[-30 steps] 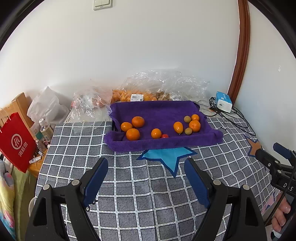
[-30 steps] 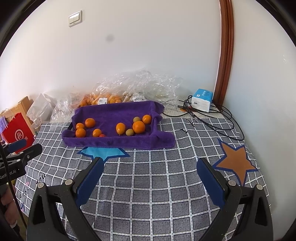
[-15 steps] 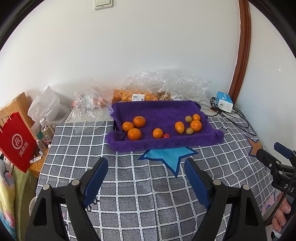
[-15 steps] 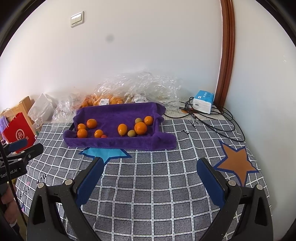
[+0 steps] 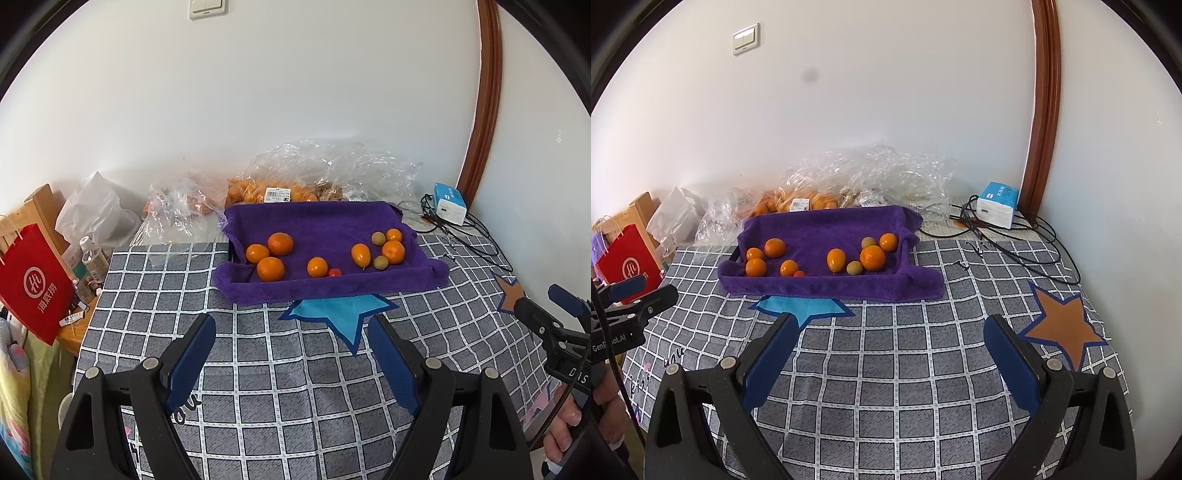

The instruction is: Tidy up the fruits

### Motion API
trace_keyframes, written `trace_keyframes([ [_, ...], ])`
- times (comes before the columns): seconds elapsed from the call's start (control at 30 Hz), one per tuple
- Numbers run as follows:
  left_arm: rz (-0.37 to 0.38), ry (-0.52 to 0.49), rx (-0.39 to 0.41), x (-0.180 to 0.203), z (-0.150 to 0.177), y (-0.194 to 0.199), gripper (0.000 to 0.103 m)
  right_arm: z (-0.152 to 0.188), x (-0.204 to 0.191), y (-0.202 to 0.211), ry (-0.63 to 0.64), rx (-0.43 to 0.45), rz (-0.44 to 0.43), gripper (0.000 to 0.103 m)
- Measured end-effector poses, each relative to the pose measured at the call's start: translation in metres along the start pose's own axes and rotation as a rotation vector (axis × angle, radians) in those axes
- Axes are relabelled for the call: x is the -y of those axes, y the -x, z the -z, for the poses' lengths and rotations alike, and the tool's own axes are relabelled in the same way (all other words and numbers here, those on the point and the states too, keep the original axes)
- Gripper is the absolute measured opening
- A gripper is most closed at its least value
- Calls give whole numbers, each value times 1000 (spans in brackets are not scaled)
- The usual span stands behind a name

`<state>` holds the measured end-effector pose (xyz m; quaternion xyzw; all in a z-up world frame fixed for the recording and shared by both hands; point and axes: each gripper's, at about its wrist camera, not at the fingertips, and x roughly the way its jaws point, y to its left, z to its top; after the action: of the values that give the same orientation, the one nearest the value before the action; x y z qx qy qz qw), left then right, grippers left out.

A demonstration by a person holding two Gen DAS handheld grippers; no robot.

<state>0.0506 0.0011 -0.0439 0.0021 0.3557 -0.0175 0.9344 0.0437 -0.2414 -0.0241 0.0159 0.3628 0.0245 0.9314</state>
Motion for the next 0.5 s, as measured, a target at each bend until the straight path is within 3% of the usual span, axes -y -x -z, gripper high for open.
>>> trace_keyframes([
  [0.5, 0, 6, -5, 0, -1, -7, 84, 0, -2, -4, 6, -3, 8, 99],
])
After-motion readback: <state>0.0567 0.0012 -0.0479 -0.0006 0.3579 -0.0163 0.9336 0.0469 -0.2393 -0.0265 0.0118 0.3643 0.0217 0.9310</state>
